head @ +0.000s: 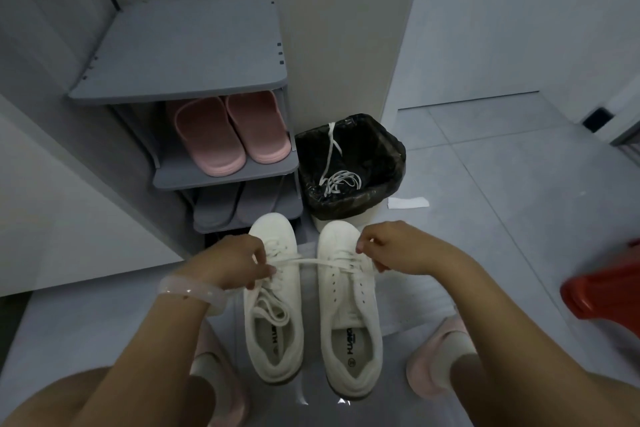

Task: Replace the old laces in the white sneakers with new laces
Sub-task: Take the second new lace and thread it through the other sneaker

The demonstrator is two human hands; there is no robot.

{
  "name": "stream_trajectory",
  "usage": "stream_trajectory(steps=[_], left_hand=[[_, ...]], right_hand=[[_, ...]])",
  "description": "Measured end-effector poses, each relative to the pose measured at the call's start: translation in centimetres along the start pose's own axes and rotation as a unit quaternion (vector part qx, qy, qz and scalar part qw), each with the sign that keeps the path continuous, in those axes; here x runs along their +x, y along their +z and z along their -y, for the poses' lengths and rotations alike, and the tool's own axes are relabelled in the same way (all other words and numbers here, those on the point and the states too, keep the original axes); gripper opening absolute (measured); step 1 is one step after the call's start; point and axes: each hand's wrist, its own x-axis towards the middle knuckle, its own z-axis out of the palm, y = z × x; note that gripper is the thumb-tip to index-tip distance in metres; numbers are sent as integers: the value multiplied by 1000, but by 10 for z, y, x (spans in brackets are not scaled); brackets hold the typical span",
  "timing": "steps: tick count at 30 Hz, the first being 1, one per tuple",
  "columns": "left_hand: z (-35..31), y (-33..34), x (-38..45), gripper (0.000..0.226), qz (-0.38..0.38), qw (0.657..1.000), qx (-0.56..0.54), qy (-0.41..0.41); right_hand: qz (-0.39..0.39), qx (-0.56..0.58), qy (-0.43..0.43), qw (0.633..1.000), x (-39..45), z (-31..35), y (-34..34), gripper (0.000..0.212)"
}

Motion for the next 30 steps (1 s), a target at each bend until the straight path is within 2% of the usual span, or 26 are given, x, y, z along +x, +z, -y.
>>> stream_trajectory(steps=[1,3,5,7,9,11,14,15,16,17,18,19,20,21,22,24,26,27,28,30], left_hand=[[-3,2,0,13,6,1000,-18,13],[-12,1,-2,3,-17,994,-98,55],[-21,-3,-8,11,-55,972,-199,110],[-26,-10,-15,14,-42,954,-255,153],[-29,-11,-21,13,29,951,-250,180],[-30,-11,-26,17,118,955,-202,180],[-27,-8,-28,15,206,960,-111,151],[-25,-8,-26,10,192,966,-83,150],[-22,-7,-20,6,145,975,-66,154],[-21,-5,-14,8,75,981,-80,158],[-22,-3,-9,11,-1,978,-144,149],[-27,-1,-6,16,-59,960,-245,124],[-33,-1,-4,25,-82,930,-345,95],[-40,1,-3,33,-73,904,-415,76],[-46,4,-3,38,-53,894,-439,75],[-53,9,-7,36,-27,909,-397,124],[-57,13,-7,29,-49,919,-354,168],[-58,15,-6,29,-65,911,-372,165],[-59,16,-4,31,-82,893,-417,148],[-60,15,-1,34,-130,822,-544,110]], right_hand=[[-6,23,-4,1000,1,5,6,29],[-3,152,-1,988,3,24,22,41],[40,325,20,945,6,46,39,51],[75,471,43,878,8,61,56,49],[72,609,57,788,10,66,62,40],[23,699,55,713,11,64,56,32],[-76,763,71,638,13,53,39,31],[-91,763,67,636,13,50,34,33],[-96,747,58,655,12,49,31,34],[-90,715,47,692,9,50,30,36],[-75,673,33,735,6,52,32,37],[-57,628,18,776,2,55,36,38],[-39,580,-2,814,-2,59,39,39],[-26,534,-24,844,-5,61,43,39],[-16,495,-43,868,-6,62,47,39],[-5,439,-60,897,-6,61,52,39],[0,423,-60,904,-7,59,53,38],[6,425,-66,903,-7,58,52,37],[12,426,-75,901,-7,58,51,34],[8,394,-82,916,-5,54,47,26]])
